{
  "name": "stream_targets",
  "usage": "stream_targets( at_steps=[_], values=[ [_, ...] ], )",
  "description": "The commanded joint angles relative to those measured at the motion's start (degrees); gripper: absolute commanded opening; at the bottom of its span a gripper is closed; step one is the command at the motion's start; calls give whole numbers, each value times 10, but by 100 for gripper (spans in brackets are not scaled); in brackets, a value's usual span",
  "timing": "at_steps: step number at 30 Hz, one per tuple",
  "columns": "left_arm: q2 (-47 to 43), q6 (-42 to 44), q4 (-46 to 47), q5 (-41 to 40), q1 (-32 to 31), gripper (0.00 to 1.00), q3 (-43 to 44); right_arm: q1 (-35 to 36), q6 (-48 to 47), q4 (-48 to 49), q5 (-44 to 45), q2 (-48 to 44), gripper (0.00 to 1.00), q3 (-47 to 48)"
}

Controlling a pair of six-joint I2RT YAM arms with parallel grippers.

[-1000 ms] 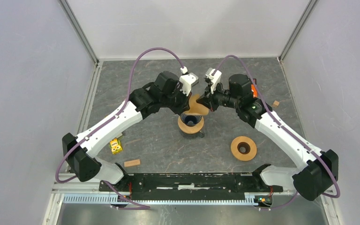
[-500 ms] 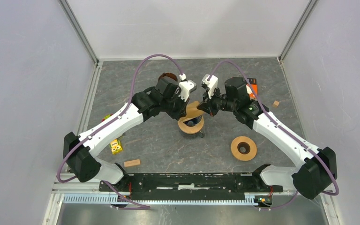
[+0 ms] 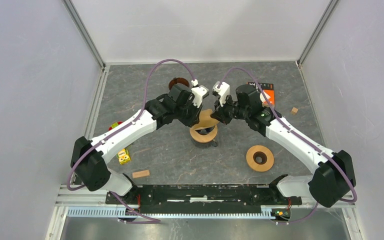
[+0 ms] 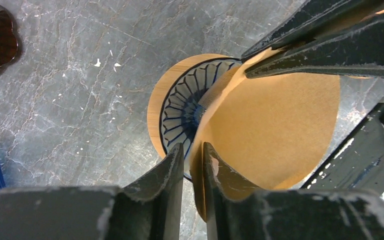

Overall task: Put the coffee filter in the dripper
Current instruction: Place the coffee filter in the coffee dripper.

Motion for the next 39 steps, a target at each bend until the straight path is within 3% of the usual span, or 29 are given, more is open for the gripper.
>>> stream_targets(
  at_steps=[1, 9, 17, 39],
  values=[
    [2, 22, 46, -32, 2, 30, -14, 4, -15, 37, 10, 4, 14, -16],
    [-7, 45, 70, -59, 2, 37, -36, 11, -26, 51, 12, 0, 27, -38],
    [-21, 51, 78, -50, 2, 46, -40, 12, -29, 42, 11, -2, 48, -16],
    [-39, 88, 72, -33, 2, 59, -30, 9, -118, -12, -33, -54, 61, 21]
  ],
)
